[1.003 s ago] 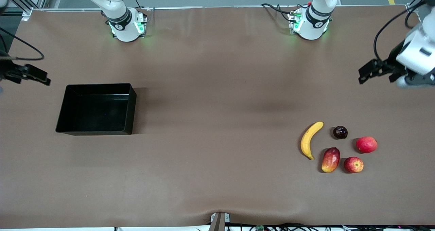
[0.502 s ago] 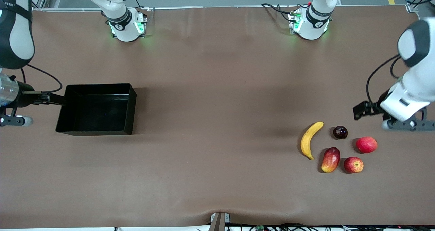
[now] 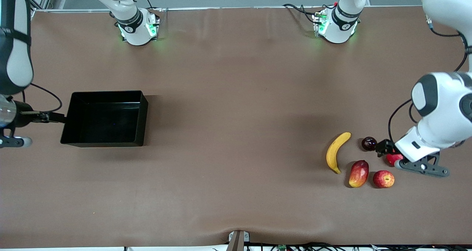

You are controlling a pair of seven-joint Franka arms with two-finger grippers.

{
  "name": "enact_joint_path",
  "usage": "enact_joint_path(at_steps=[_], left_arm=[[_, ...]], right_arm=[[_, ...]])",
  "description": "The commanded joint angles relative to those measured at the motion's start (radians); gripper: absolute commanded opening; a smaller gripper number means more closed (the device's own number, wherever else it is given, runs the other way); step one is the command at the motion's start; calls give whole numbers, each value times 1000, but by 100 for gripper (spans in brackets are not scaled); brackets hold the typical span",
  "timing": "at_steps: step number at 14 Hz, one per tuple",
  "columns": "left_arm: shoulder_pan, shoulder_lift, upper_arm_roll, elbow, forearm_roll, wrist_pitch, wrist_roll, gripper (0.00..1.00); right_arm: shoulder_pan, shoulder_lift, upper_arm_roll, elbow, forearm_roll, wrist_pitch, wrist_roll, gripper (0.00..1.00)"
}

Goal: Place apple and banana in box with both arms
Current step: 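Reach the left gripper toward the red-yellow apple among the fruit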

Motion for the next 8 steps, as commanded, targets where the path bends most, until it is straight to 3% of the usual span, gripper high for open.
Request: enact_joint_path(at_steps=[1, 3, 8], left_arm=[[37, 115, -5, 86, 12, 71, 114, 100], [42, 176, -5, 115, 12, 114, 163, 100], [42, 267, -5, 148, 12, 198, 275, 100]], right_arm=[[-52, 72, 10, 4, -23, 17, -80, 100], [-108, 117, 10, 0, -20, 117, -233, 100], [-179, 146, 10, -107, -22, 229, -272, 100]])
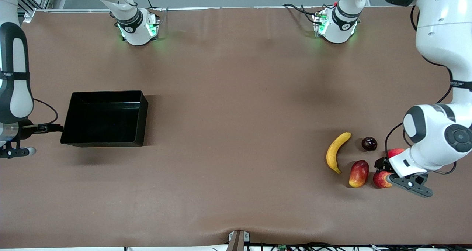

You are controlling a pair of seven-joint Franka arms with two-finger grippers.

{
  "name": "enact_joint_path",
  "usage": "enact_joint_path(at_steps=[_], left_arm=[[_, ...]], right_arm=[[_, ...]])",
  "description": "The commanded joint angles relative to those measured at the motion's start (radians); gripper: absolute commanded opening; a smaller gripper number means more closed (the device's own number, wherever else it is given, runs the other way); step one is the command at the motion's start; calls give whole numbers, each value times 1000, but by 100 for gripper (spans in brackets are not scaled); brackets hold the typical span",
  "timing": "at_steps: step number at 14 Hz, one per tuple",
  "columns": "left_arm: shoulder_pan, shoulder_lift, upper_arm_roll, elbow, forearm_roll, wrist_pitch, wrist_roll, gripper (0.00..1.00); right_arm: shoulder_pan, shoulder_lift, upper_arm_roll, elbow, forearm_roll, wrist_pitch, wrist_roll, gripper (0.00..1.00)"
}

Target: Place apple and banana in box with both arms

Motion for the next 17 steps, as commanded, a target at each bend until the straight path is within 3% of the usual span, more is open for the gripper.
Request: enact_joint_path(at_steps=[1, 4, 6, 8, 9, 12, 14, 15, 16, 17], left_arm=[[3, 45, -2, 37, 9, 39, 26, 100], [22, 85, -2, 37, 3, 102, 14, 100], [30, 108, -2, 39, -4, 126, -11, 100], [30, 119, -2, 37, -19, 126, -60, 100], [30, 128, -2, 36, -19, 126, -66, 100], [36, 142, -1, 37, -16, 127, -63, 100], [36, 142, -1, 37, -11, 126, -58, 75], [36, 142, 1, 37, -5, 127, -51, 59], [36, 142, 1, 36, -5, 126, -40, 37], [36, 142, 1, 37, -5, 126, -32, 23]], right_arm=[[-18, -5, 17, -83, -19, 64, -22, 100], [-36, -5, 17, -157, -19, 138, -45, 100], [-35, -2, 17, -178, -19, 132, -43, 61], [-36, 6, 15, -179, -19, 123, -45, 40], [-41, 7, 15, -179, -19, 120, -45, 20], [-47, 23, 17, -179, -19, 120, -68, 0], [-47, 23, 17, -177, -19, 101, -69, 0], [-45, 21, 17, -172, -19, 101, -68, 0], [-45, 20, 17, -165, -17, 100, -66, 0], [-39, 14, 18, -157, -16, 98, -65, 0]])
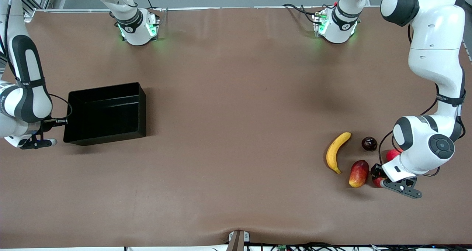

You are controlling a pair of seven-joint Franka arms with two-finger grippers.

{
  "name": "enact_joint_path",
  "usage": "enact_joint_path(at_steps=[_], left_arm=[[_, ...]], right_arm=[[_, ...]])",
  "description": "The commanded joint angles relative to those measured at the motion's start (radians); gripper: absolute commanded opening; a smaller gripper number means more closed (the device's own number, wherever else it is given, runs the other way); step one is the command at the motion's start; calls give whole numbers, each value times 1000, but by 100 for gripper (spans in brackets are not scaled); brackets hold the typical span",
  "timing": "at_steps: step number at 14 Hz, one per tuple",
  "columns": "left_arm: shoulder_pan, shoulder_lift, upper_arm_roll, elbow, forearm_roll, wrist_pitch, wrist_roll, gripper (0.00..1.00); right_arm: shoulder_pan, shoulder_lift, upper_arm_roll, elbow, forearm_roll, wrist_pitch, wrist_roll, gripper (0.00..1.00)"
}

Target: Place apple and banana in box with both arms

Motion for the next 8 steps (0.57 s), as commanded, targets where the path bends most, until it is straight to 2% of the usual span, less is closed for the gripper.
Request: enact_joint_path(at_steps=[1, 2, 5, 8], left_arm=[[3, 11, -1, 24, 0, 7, 22, 10], [3, 2, -1, 24, 2, 5, 23, 0], [-5, -41, -1, 24, 29, -1, 28, 0], [-6, -106, -11, 17, 54, -30, 28, 0]], right_arm=[[-10, -14, 20, 26, -2, -39, 1, 0], [-2, -19, 22, 56, 8, -82, 4, 0], [24, -21, 22, 168, 84, -246, 45, 0], [73, -51, 22, 168, 162, -302, 113, 0]])
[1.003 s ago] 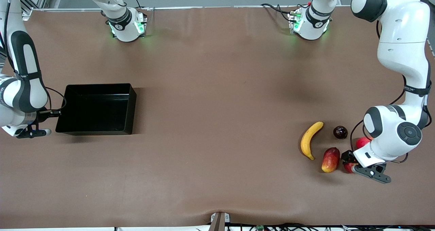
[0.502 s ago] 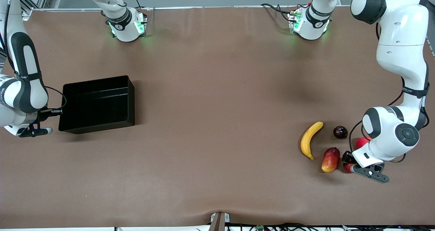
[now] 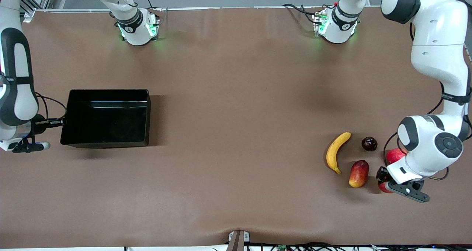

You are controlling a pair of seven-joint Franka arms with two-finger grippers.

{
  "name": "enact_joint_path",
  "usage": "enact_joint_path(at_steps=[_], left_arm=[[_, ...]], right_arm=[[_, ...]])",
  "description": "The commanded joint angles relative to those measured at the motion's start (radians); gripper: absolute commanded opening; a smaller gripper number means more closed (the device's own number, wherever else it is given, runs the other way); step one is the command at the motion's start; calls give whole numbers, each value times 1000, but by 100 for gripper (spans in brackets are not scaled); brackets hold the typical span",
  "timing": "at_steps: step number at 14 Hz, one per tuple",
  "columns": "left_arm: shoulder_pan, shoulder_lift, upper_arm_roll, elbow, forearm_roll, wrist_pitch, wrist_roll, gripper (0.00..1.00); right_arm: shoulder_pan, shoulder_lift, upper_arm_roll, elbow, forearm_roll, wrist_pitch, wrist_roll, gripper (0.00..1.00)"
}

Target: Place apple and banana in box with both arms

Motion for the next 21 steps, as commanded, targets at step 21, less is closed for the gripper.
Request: enact_joint_path(at_steps=[21], left_arm=[[3, -517, -201, -274, 4, -385, -491, 0]], right_arm=[[710, 67, 1, -28, 542, 174, 659, 0]])
